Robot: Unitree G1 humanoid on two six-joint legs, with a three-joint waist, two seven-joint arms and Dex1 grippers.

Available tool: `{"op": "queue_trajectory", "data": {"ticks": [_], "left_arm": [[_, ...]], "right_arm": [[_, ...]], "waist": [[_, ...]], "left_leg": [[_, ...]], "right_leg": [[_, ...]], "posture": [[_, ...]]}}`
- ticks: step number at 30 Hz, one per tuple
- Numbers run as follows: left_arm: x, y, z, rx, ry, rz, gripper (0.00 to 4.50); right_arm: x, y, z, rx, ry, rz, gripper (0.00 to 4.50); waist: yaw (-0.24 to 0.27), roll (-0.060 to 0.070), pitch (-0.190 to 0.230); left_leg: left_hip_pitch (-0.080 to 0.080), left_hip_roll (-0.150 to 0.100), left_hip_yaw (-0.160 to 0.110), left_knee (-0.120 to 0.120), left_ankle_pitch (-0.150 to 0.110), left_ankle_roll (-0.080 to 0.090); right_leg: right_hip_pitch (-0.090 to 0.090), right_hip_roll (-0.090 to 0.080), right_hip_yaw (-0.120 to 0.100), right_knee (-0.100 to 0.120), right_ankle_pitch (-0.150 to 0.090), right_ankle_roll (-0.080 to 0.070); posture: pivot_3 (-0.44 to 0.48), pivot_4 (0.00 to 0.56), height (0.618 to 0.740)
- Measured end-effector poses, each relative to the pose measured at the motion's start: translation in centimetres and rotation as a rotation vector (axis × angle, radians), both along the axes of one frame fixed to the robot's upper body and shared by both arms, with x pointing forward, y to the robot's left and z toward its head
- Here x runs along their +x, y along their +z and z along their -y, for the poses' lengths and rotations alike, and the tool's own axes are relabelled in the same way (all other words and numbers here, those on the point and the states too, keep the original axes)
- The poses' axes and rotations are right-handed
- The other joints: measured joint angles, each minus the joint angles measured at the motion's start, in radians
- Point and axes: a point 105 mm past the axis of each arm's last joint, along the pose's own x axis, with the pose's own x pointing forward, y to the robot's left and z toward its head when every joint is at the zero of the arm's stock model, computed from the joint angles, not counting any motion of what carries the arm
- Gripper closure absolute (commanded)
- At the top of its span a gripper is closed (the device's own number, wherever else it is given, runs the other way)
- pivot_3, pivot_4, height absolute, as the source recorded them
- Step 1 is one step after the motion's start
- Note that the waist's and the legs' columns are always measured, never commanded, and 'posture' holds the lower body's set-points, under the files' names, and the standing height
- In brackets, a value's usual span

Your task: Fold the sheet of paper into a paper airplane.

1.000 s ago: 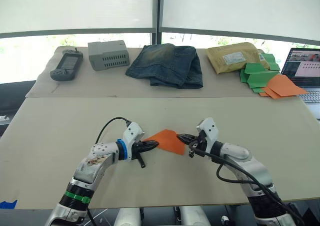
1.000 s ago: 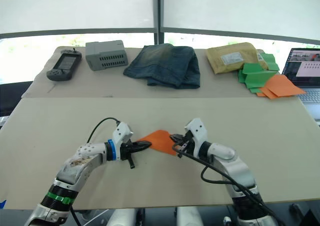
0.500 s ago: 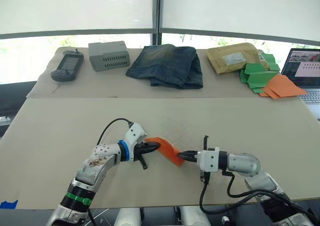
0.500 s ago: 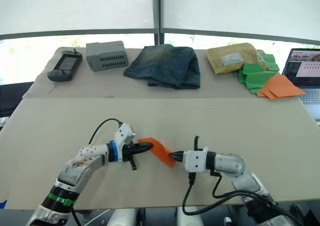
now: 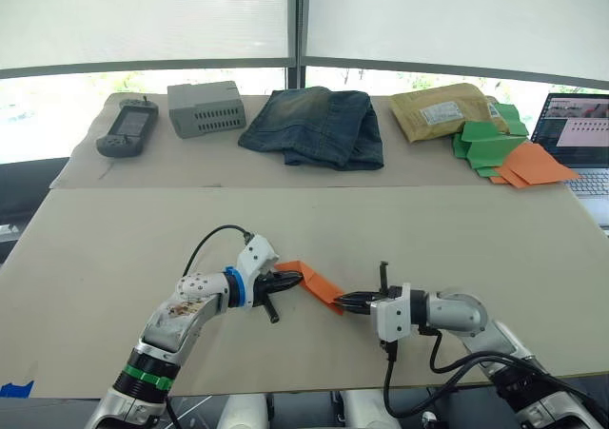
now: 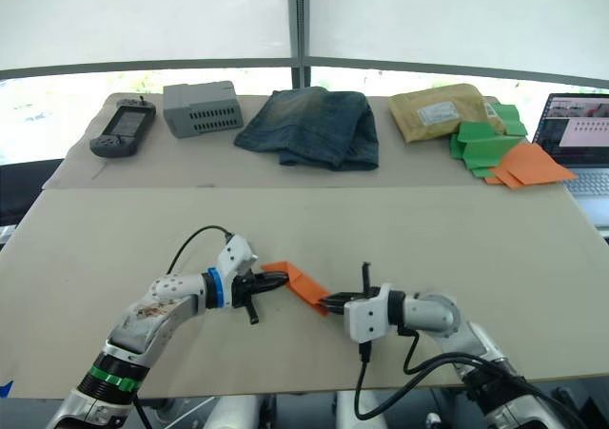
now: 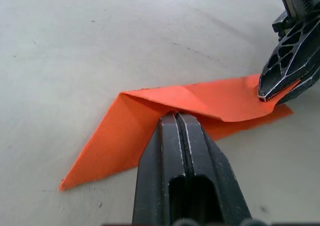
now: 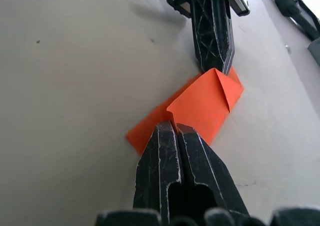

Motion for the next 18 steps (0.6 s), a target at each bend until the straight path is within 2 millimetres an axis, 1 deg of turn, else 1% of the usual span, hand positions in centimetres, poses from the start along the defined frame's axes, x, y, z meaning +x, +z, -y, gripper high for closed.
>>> {"op": "queue_trajectory", "data": {"ticks": [10, 11, 13, 14, 15, 18], "left_arm": [[0.1, 0.0, -0.4, -0.010, 0.025, -0.023, 4.50], [0.2, 0.1, -0.6, -0.024, 0.037, -0.036, 4.50], [0.8, 0.5, -1.6, -0.058, 0.092, -0.058, 4.50], [1.1, 0.9, -2.1, -0.079, 0.115, -0.064, 4.50], [1.6, 1.7, -2.5, -0.123, 0.142, -0.063, 4.50], [2.8, 4.8, -2.7, -0.253, 0.160, -0.021, 4.50]], "right_arm": [[0.2, -0.2, -0.2, -0.012, -0.015, 0.018, 4.47], [0.2, -0.3, -0.2, -0.012, -0.017, 0.017, 4.47], [0.2, -0.3, -0.3, -0.010, -0.022, 0.017, 4.47], [0.2, -0.3, -0.3, -0.009, -0.023, 0.017, 4.47], [0.2, -0.3, -0.3, -0.008, -0.024, 0.017, 4.47], [0.2, -0.4, -0.3, -0.010, -0.032, 0.010, 4.47]], "waist": [[-0.003, 0.000, 0.000], [-0.003, 0.000, 0.000], [-0.005, -0.001, 0.000], [-0.005, -0.001, 0.000], [-0.004, -0.001, 0.000], [-0.003, -0.001, 0.000]], "left_leg": [[0.003, 0.001, 0.000, 0.000, 0.000, 0.000], [0.003, 0.001, -0.001, 0.000, 0.000, 0.000], [0.003, 0.001, -0.002, 0.000, 0.000, 0.000], [0.003, 0.001, -0.002, 0.000, 0.000, 0.000], [0.003, 0.002, -0.003, 0.000, 0.000, 0.000], [0.003, 0.001, -0.003, 0.000, 0.000, 0.000]], "right_leg": [[0.001, 0.000, 0.000, 0.001, 0.000, -0.001], [0.001, 0.000, 0.000, 0.001, 0.000, -0.001], [0.000, 0.001, 0.000, 0.002, 0.000, -0.001], [0.000, 0.001, 0.000, 0.002, 0.000, -0.001], [0.000, 0.001, -0.001, 0.002, 0.000, -0.001], [0.001, 0.001, 0.000, 0.002, 0.000, 0.000]], "posture": [[0.000, 0.150, 0.722], [0.000, 0.150, 0.722], [0.000, 0.150, 0.722], [0.000, 0.150, 0.722], [0.000, 0.150, 0.722], [0.000, 0.150, 0.722]]}}
